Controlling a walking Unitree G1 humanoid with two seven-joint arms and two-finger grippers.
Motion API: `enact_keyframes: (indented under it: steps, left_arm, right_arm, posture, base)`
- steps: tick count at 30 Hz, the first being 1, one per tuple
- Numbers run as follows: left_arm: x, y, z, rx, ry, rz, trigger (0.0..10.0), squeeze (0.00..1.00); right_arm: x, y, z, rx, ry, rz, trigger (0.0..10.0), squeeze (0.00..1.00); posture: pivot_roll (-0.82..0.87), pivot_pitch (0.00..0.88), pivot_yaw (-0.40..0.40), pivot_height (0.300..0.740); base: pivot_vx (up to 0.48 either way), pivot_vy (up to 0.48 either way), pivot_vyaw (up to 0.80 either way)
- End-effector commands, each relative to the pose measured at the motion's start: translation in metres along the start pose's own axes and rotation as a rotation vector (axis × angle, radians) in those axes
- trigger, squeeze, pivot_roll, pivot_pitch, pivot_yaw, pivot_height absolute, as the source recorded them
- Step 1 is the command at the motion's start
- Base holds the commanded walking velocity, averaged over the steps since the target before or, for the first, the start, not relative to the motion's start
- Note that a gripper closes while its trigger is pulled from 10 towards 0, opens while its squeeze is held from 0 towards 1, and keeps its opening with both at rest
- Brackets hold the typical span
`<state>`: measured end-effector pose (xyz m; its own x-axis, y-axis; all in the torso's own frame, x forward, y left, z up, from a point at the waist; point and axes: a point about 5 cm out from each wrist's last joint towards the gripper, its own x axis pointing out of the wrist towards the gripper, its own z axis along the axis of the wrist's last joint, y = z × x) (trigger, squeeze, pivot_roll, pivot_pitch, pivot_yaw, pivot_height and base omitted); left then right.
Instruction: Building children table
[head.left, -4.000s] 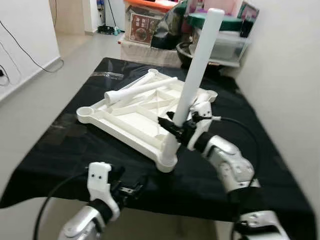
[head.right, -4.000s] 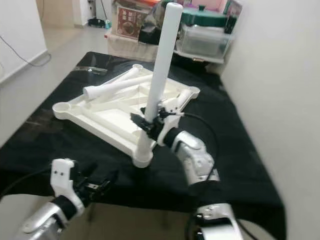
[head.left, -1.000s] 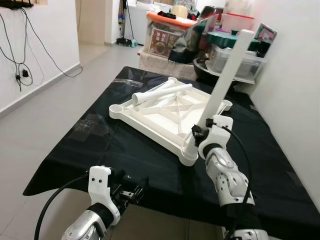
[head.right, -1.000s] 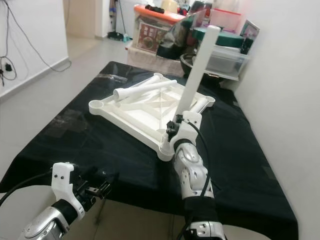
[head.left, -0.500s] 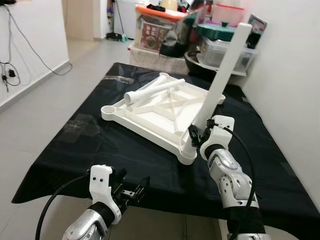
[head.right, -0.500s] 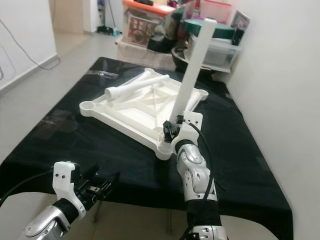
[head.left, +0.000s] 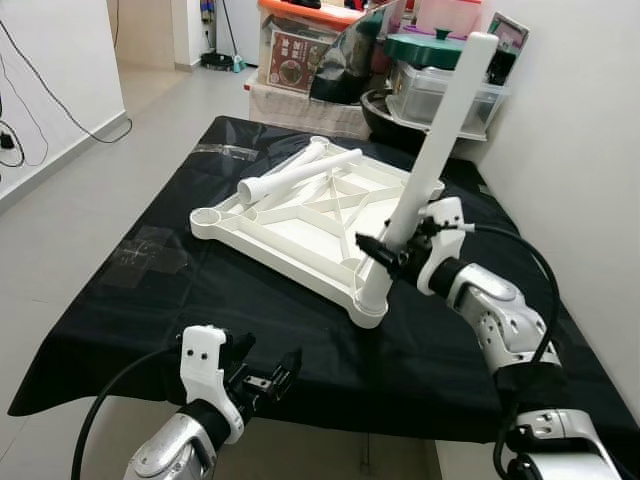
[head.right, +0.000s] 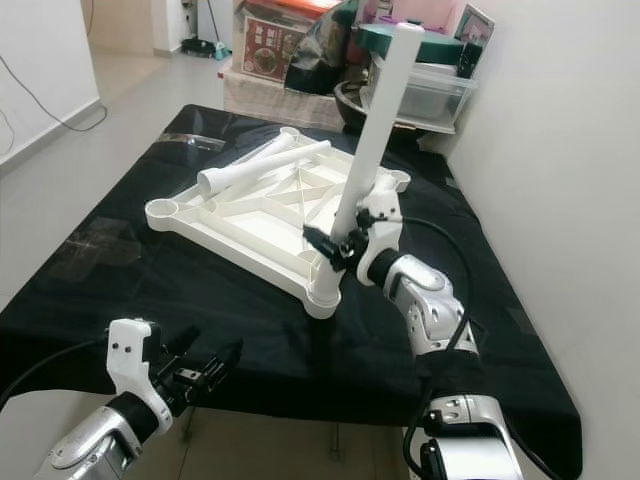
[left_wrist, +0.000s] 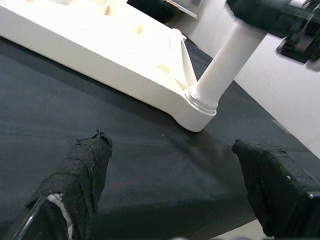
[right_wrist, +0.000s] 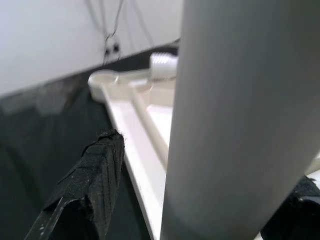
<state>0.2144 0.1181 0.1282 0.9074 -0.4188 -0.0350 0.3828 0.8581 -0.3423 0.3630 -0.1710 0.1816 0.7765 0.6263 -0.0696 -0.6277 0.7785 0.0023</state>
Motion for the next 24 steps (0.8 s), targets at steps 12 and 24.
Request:
enact_keyframes:
  steps: [12, 24]
  left_arm:
    - [0.001, -0.005, -0.006, -0.005, 0.018, -0.011, 10.0, 0.00]
    - [-0.005, -0.002, -0.005, 0.001, 0.021, 0.010, 10.0, 0.00]
  right_arm:
    - [0.016, -0.006, 0.010, 0.014, -0.086, 0.070, 0.0, 0.00]
    - [-0.024, -0.029, -0.055, 0.179, 0.153, -1.008, 0.0, 0.00]
  posture:
    - [0.16, 0.000, -0.194, 0.740]
    - [0.16, 0.000, -0.178, 0.740]
  base:
    - [0.000, 0.000, 0.00]
    - [0.000, 0.000, 0.00]
